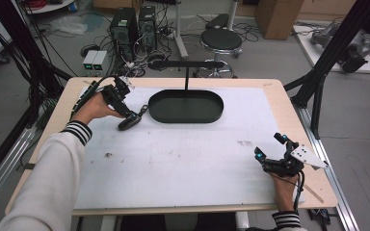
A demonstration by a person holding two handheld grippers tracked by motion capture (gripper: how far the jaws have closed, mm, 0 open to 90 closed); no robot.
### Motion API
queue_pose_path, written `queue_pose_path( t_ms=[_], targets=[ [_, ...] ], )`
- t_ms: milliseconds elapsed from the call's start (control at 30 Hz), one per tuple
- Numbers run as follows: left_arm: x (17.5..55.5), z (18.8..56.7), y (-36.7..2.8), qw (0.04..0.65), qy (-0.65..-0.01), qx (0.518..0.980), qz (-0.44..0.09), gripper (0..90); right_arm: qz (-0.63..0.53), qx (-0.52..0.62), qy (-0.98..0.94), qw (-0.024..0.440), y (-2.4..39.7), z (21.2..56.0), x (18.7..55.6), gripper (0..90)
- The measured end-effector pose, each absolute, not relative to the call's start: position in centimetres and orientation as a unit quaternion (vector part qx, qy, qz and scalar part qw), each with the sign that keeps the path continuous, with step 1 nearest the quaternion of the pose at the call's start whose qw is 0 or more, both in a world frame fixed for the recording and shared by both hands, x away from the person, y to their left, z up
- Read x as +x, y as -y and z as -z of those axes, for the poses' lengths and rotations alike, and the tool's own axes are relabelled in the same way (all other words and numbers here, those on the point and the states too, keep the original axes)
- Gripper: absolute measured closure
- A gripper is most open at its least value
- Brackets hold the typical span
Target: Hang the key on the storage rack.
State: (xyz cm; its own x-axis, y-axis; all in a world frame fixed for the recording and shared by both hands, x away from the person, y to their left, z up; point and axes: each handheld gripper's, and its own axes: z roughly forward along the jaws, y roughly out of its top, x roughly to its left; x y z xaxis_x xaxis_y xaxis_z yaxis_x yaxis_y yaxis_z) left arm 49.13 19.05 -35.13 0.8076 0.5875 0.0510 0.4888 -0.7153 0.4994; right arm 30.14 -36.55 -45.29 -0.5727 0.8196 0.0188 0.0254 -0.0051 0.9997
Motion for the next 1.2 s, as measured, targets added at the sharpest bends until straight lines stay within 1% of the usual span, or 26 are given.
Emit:
queue_pose_path(
  t_ms=[200, 333, 533, 633, 667, 767, 1000, 1100, 1200],
  targets=[
    [49.6, 36.2, -18.9, 0.199, -0.293, 0.928, -0.113, 1.7, -0.624, 0.335, -0.63, 0.318, 36.6, 45.3, 30.1, 0.5],
    [49.8, 36.8, -18.6, 0.191, -0.294, 0.93, -0.112, 1.8, -0.626, 0.337, -0.629, 0.316, 36.6, 45.3, 30.1, 0.4],
    [50.0, 37.4, -18.3, 0.182, -0.293, 0.933, -0.102, 1.8, -0.625, 0.337, -0.629, 0.316, 36.6, 45.3, 30.1, 0.4],
    [50.2, 37.9, -18.3, 0.181, -0.295, 0.934, -0.087, 1.8, -0.625, 0.337, -0.629, 0.316, 36.6, 45.3, 30.1, 0.5],
    [50.3, 38.1, -18.3, 0.175, -0.297, 0.935, -0.088, 3.6, -0.625, 0.336, -0.629, 0.316, 36.6, 45.3, 30.1, 0.4],
    [50.5, 38.6, -18.2, 0.161, -0.299, 0.937, -0.079, 3.6, -0.626, 0.336, -0.629, 0.315, 36.6, 45.3, 30.1, 0.4],
    [50.8, 39.5, -17.9, 0.149, -0.306, 0.938, -0.065, 3.6, -0.625, 0.337, -0.629, 0.316, 36.6, 45.3, 30.1, 0.4],
    [50.9, 39.7, -18.0, 0.143, -0.312, 0.937, -0.066, 3.7, -0.625, 0.337, -0.629, 0.317, 36.6, 45.3, 30.1, 0.4],
    [51.0, 39.7, -18.1, 0.147, -0.312, 0.937, -0.058, 12.8, -0.626, 0.337, -0.629, 0.316, 36.6, 45.3, 30.1, 0.4]
  ],
)
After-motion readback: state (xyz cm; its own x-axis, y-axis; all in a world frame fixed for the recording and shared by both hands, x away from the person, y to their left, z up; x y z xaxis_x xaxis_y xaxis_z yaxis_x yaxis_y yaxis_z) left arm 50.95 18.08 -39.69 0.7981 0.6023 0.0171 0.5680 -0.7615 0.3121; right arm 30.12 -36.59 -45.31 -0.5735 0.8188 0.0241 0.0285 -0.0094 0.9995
